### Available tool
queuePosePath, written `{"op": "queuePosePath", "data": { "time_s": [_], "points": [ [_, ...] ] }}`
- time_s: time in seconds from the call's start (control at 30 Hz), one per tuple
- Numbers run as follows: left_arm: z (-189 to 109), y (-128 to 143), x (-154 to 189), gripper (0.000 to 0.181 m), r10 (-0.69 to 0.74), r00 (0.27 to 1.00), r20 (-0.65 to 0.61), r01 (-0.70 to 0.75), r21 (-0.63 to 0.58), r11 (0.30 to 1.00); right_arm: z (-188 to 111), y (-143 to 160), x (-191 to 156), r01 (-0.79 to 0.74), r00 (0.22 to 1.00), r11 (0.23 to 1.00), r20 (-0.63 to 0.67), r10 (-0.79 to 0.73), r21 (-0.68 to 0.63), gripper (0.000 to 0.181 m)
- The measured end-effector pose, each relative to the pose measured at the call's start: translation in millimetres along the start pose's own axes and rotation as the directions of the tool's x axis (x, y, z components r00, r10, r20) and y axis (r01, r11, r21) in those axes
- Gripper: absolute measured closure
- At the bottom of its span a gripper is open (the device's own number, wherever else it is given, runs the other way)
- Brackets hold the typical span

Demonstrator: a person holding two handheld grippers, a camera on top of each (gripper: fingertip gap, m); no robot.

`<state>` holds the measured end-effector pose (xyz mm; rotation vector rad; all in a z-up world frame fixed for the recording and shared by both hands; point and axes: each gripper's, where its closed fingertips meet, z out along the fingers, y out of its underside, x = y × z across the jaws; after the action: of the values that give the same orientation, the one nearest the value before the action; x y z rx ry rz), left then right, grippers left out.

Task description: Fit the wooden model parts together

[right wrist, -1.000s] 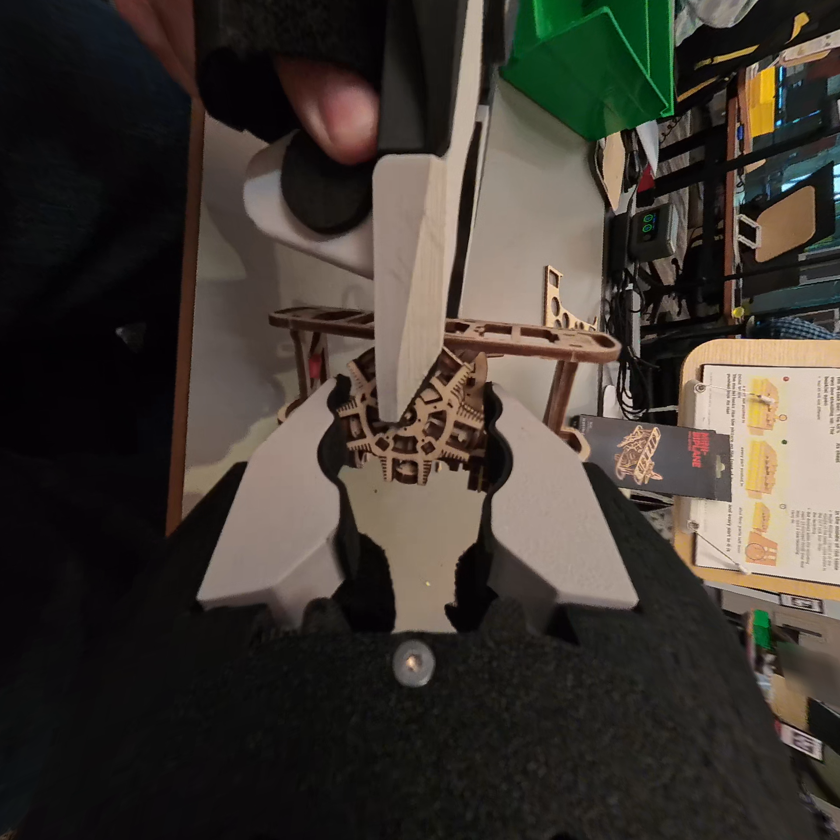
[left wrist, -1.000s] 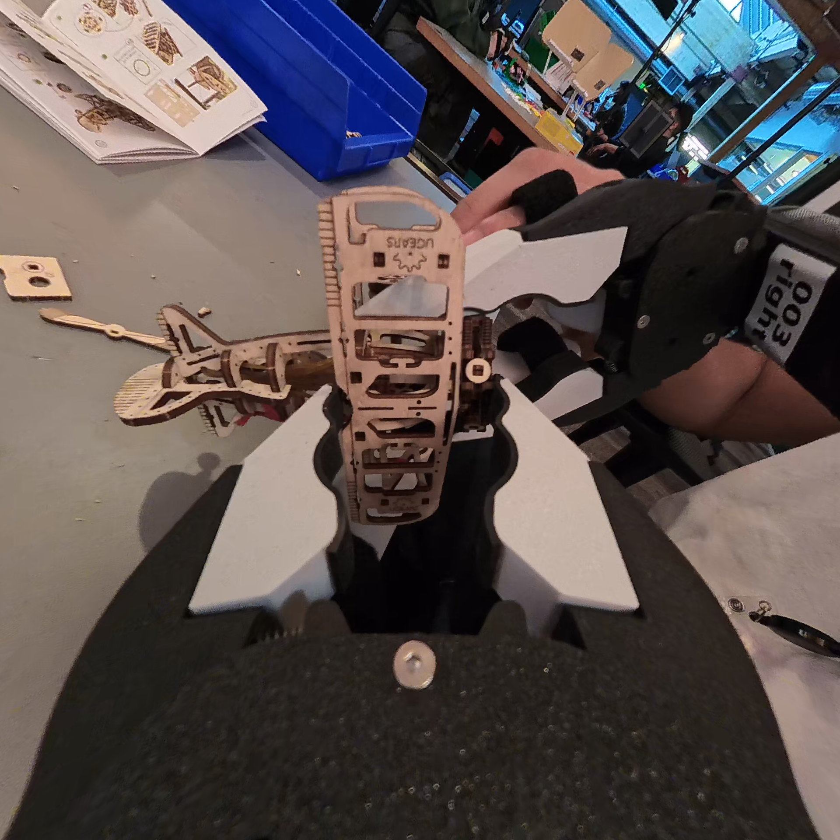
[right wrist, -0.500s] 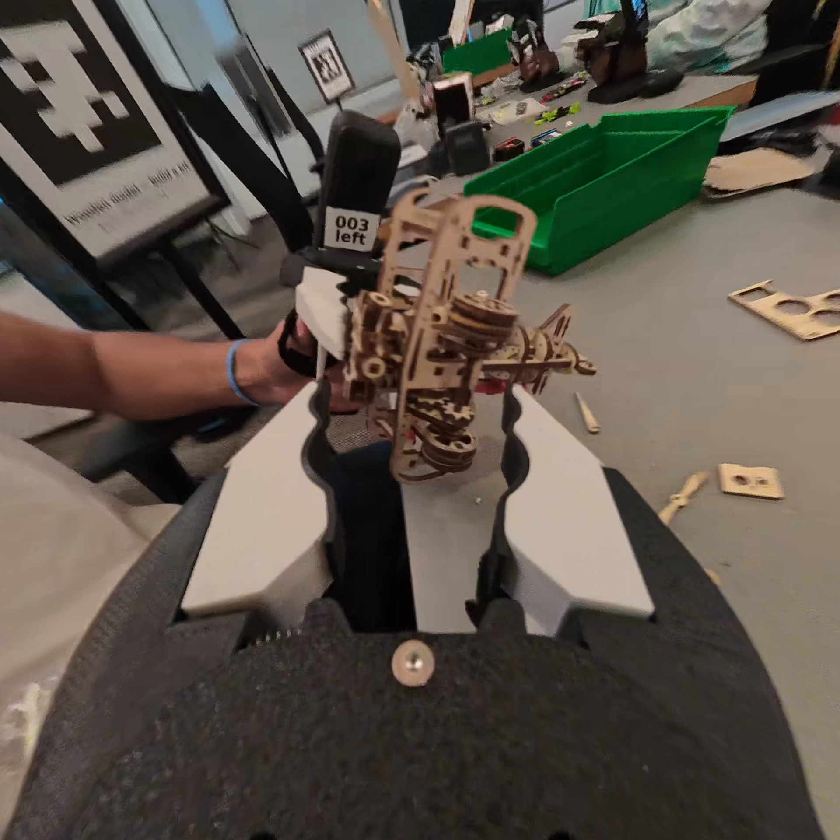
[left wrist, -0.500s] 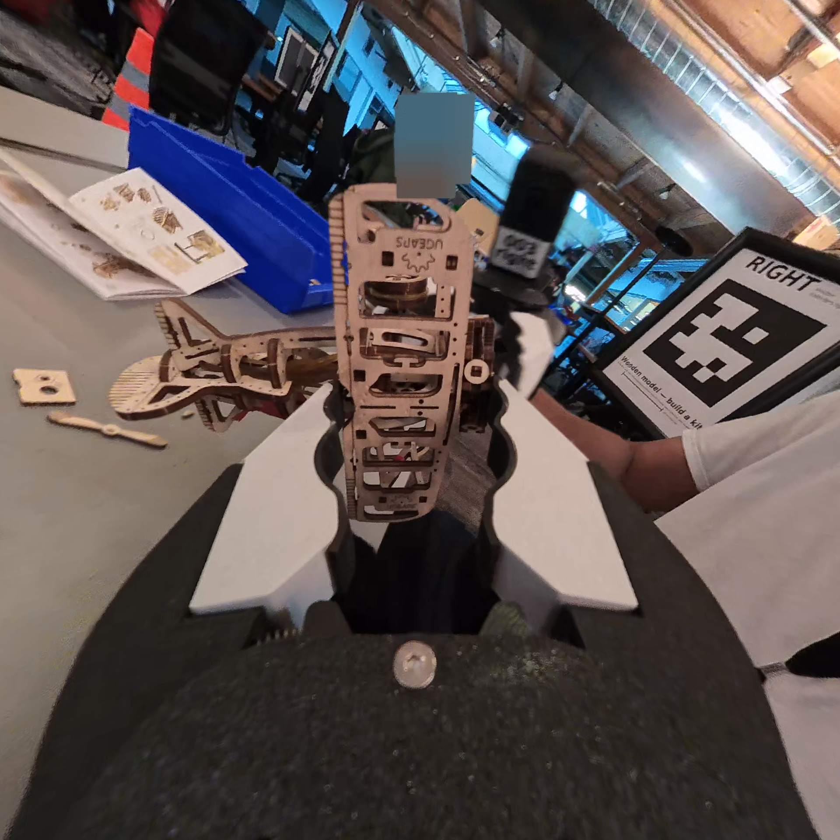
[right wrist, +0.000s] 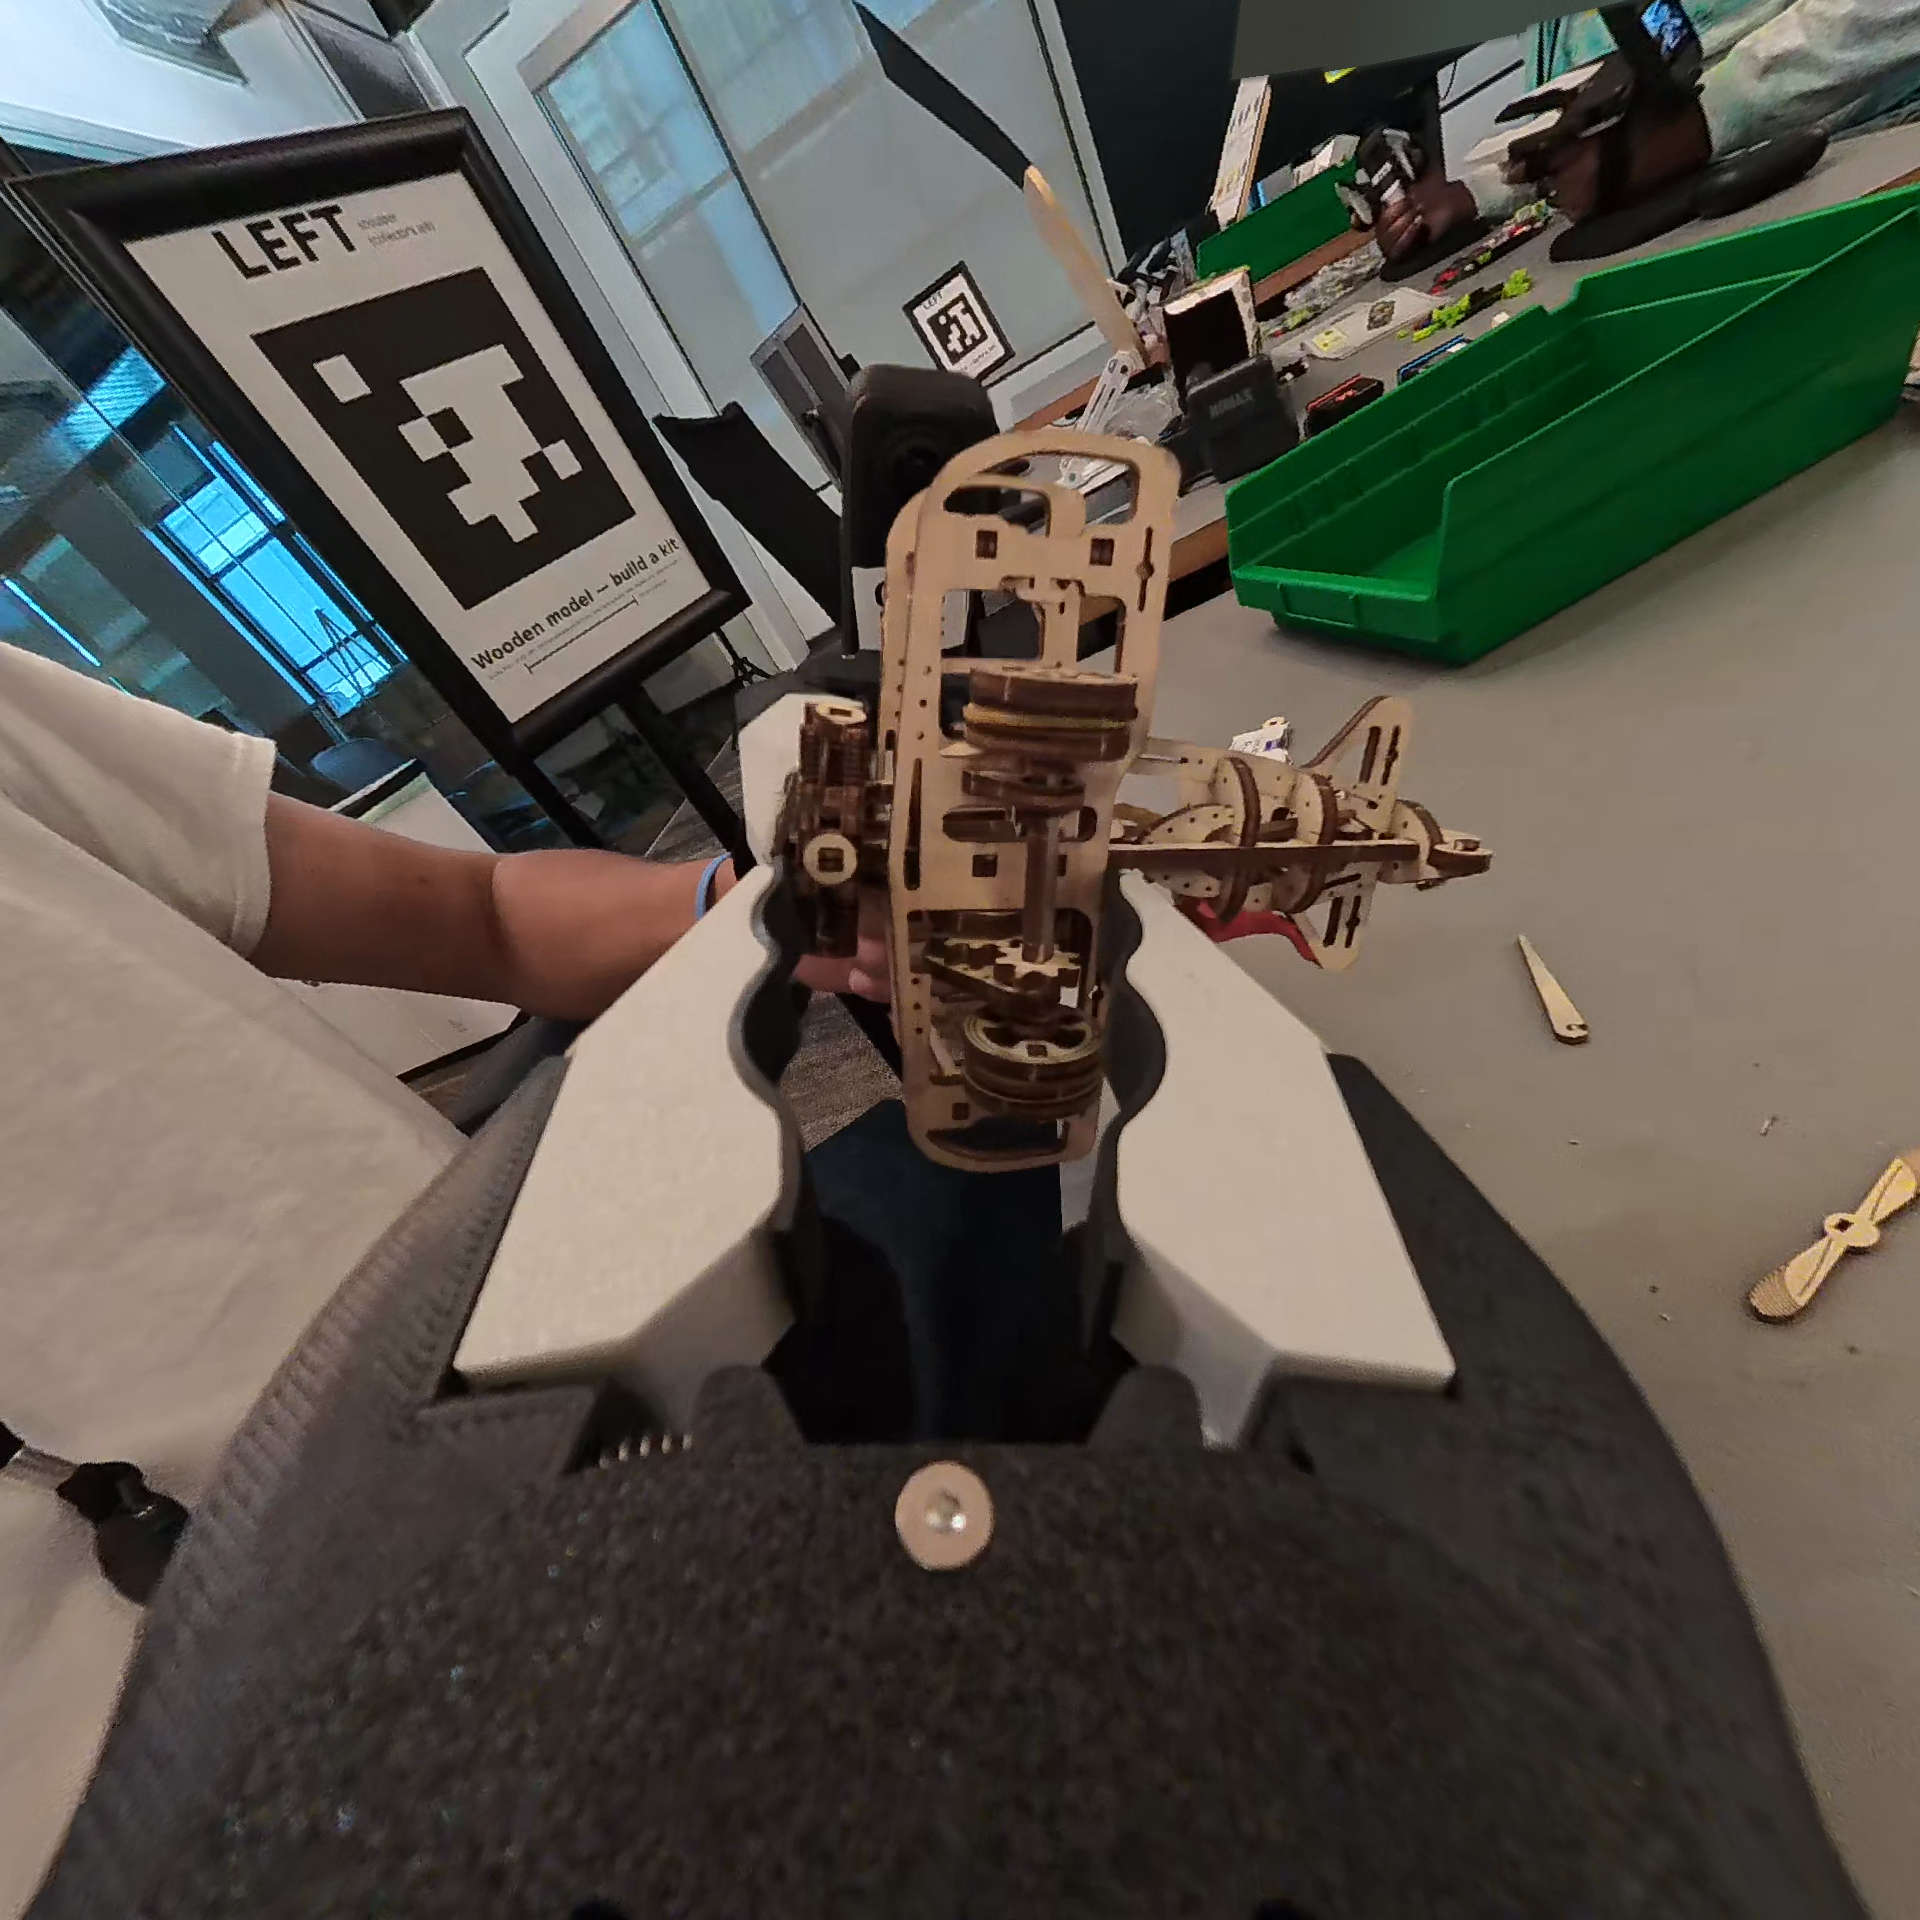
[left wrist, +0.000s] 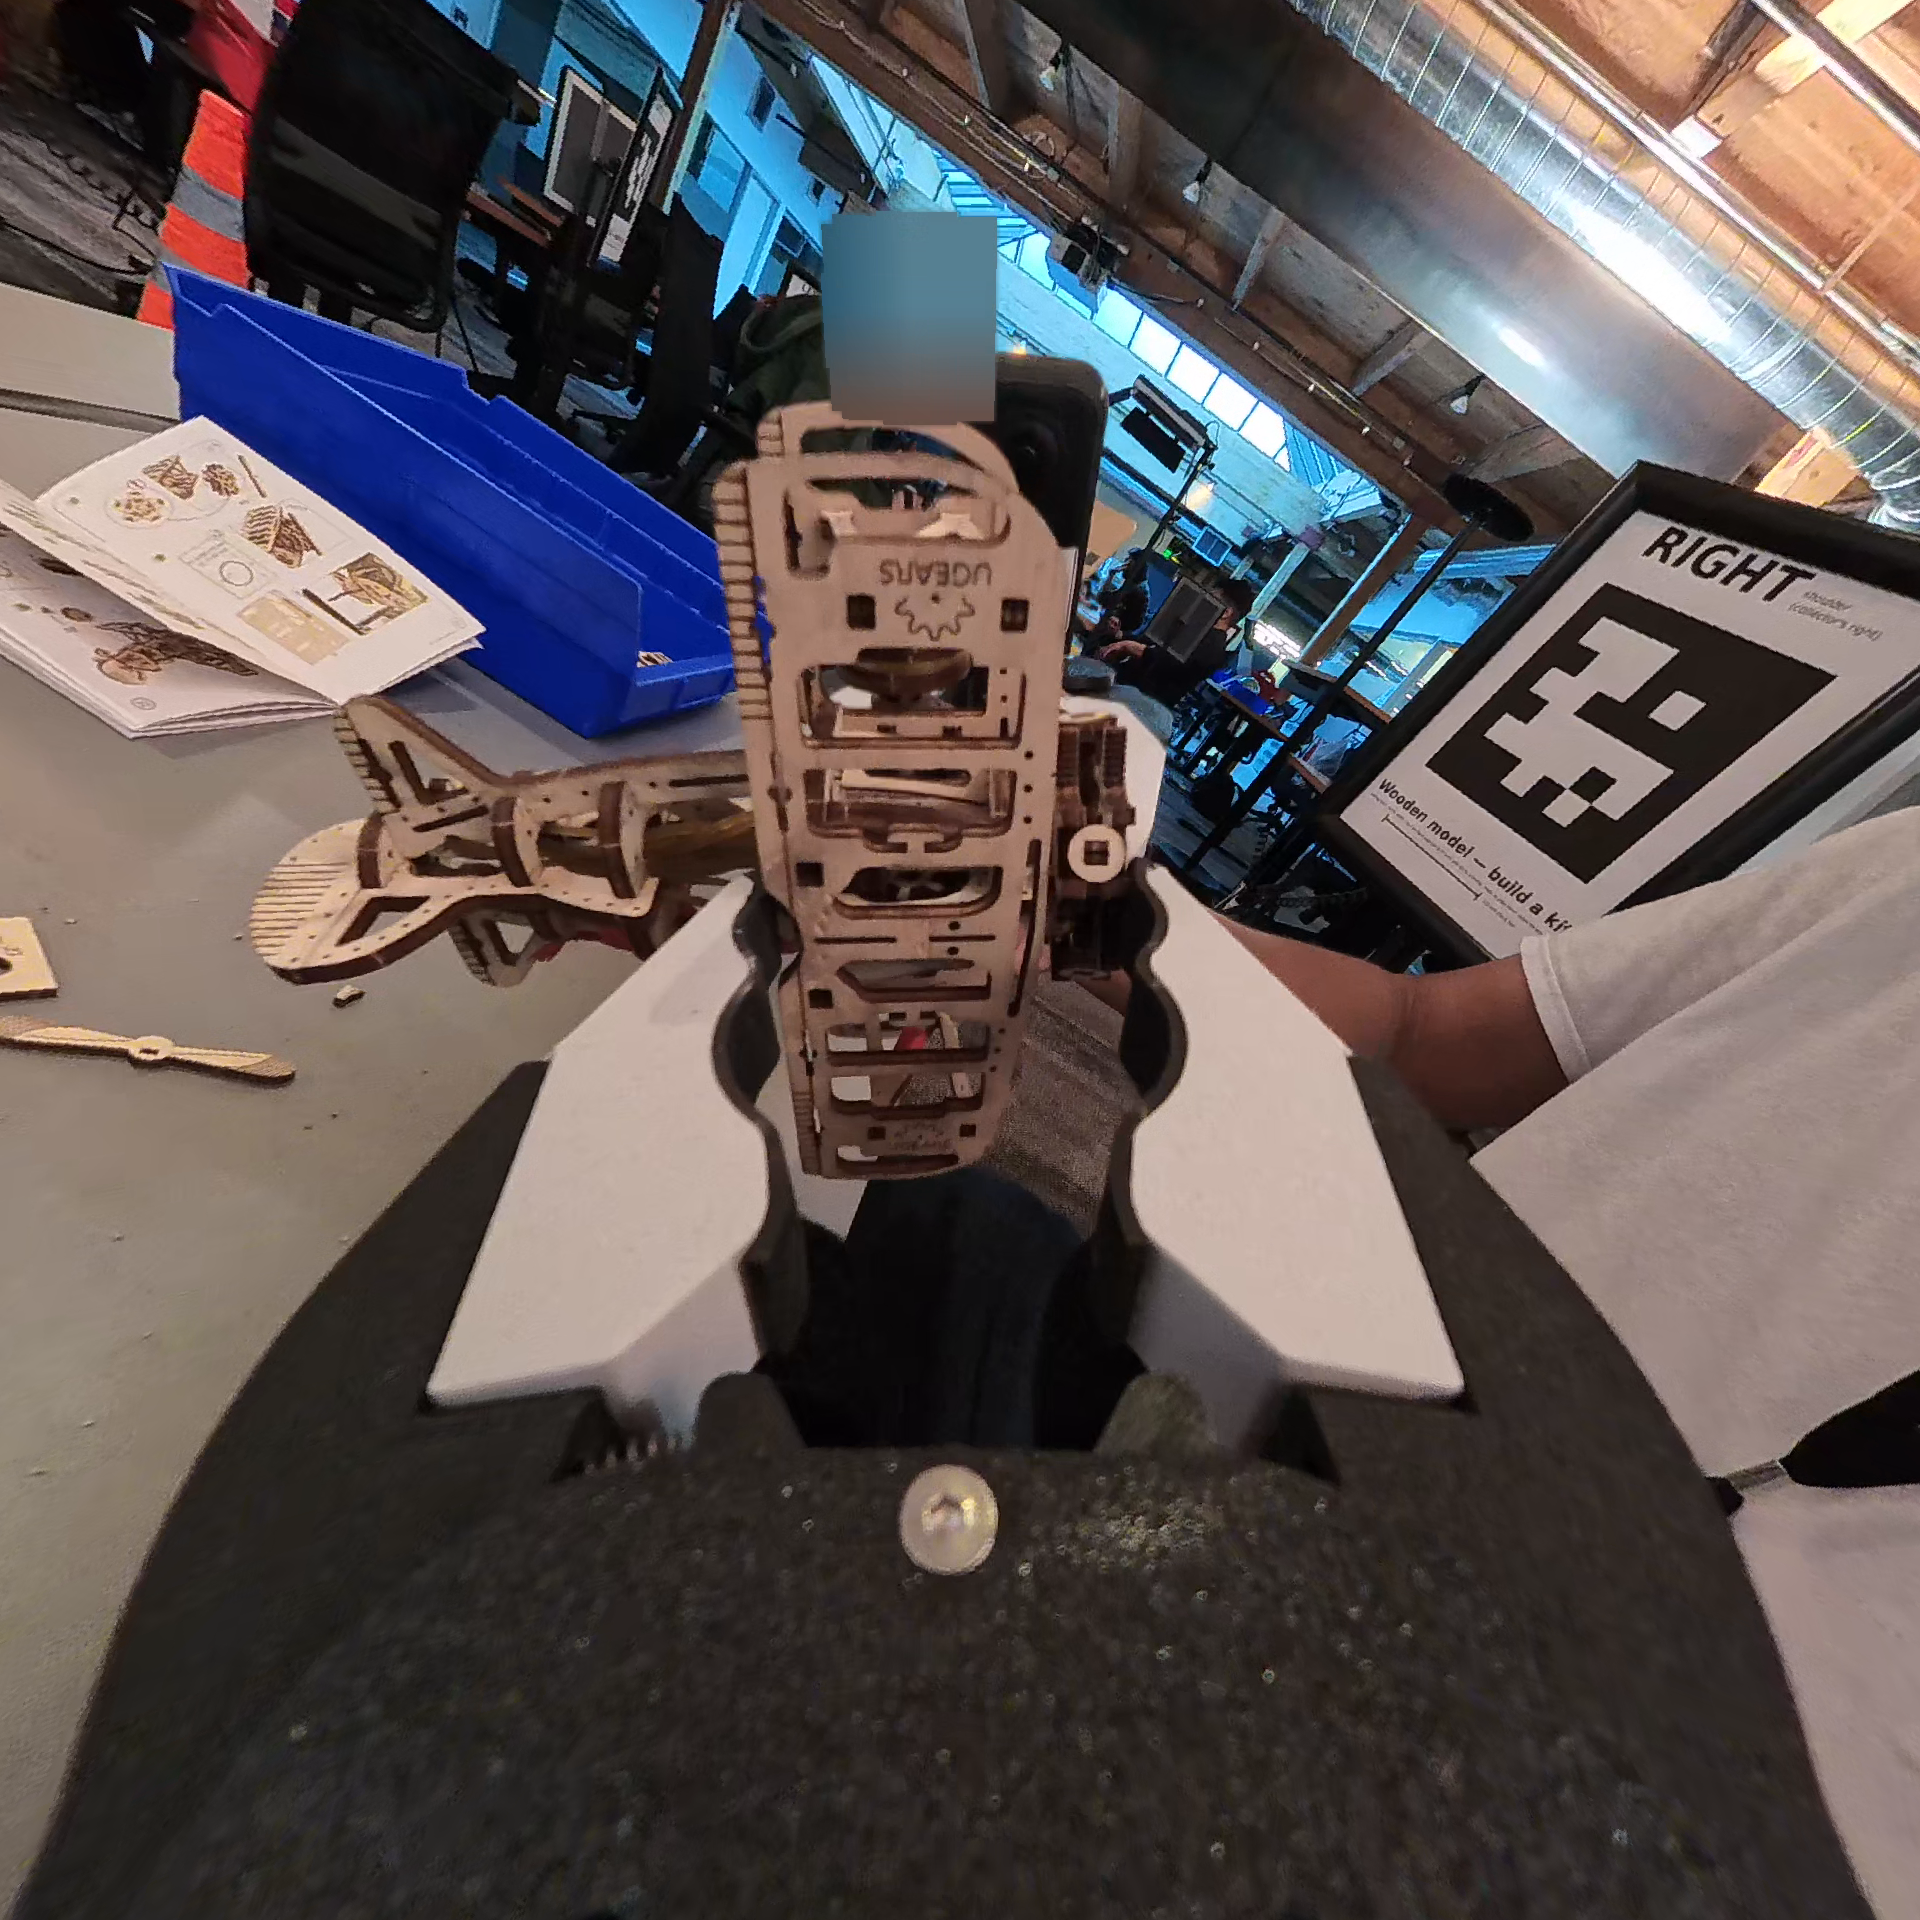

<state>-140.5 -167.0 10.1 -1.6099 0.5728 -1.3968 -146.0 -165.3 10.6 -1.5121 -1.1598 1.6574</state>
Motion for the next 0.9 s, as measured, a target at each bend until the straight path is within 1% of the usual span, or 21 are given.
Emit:
{"op": "queuePosePath", "data": {
  "time_s": [0.13,0.23,0.27,0.33,0.4,0.47,0.57,0.67,0.73,0.83,0.87,0.9],
  "points": [
    [-0.8,-0.8,2.3,0.118,0.019,1.0,0.003,-0.019,-0.001,1.0,0.5,-1.0,-2.3,0.016,1.0,1.0,0.008,-0.016,0.003,0.125],
    [0.0,-5.1,8.9,0.119,0.084,0.996,0.028,-0.084,0.004,0.996,-0.8,-6.5,-9.3,0.045,0.998,0.999,0.031,-0.046,0.03,0.125],
    [-0.1,-7.3,13.4,0.119,0.12,0.992,0.035,-0.12,0.005,0.993,-1.0,-9.2,-14.2,0.08,0.996,0.996,0.037,-0.082,0.044,0.125],
    [0.0,-11.8,28.2,0.119,0.215,0.976,0.041,-0.215,0.002,0.977,-2.4,-16.6,-30.1,0.196,0.979,0.978,0.048,-0.199,0.074,0.124],
    [0.1,-15.1,44.6,0.12,0.336,0.94,0.054,-0.335,-0.029,0.942,-4.3,-22.5,-47.7,0.318,0.945,0.945,0.054,-0.322,0.072,0.123],
    [0.4,-16.9,59.5,0.12,0.443,0.894,0.059,-0.44,-0.057,0.896,-6.3,-26.4,-63.4,0.424,0.903,0.905,0.056,-0.425,0.037,0.123],
    [0.0,-16.5,73.1,0.119,0.534,0.844,0.051,-0.529,-0.082,0.845,-6.9,-25.7,-76.8,0.529,0.847,0.848,0.065,-0.527,-0.023,0.121],
    [0.9,-8.1,75.7,0.12,0.607,0.794,0.034,-0.598,-0.136,0.79,-8.0,-15.7,-78.4,0.588,0.808,0.806,0.091,-0.582,-0.068,0.116],
    [2.5,-1.0,73.3,0.12,0.644,0.764,0.021,-0.633,-0.166,0.756,-8.4,-8.1,-76.5,0.611,0.79,0.789,0.117,-0.602,-0.063,0.114],
    [4.1,5.2,65.1,0.12,0.682,0.732,0.008,-0.668,-0.191,0.719,-8.1,-2.7,-69.4,0.609,0.79,0.792,0.136,-0.598,-0.051,0.112],
    [4.9,8.8,60.9,0.12,0.692,0.721,-0.004,-0.678,-0.21,0.705,-7.6,0.5,-67.8,0.594,0.799,0.803,0.152,-0.582,-0.052,0.114],
    [5.5,12.5,54.9,0.12,0.699,0.716,-0.007,-0.68,-0.236,0.694,-6.8,1.9,-63.9,0.568,0.817,0.821,0.15,-0.556,-0.052,0.112]
  ]
}}
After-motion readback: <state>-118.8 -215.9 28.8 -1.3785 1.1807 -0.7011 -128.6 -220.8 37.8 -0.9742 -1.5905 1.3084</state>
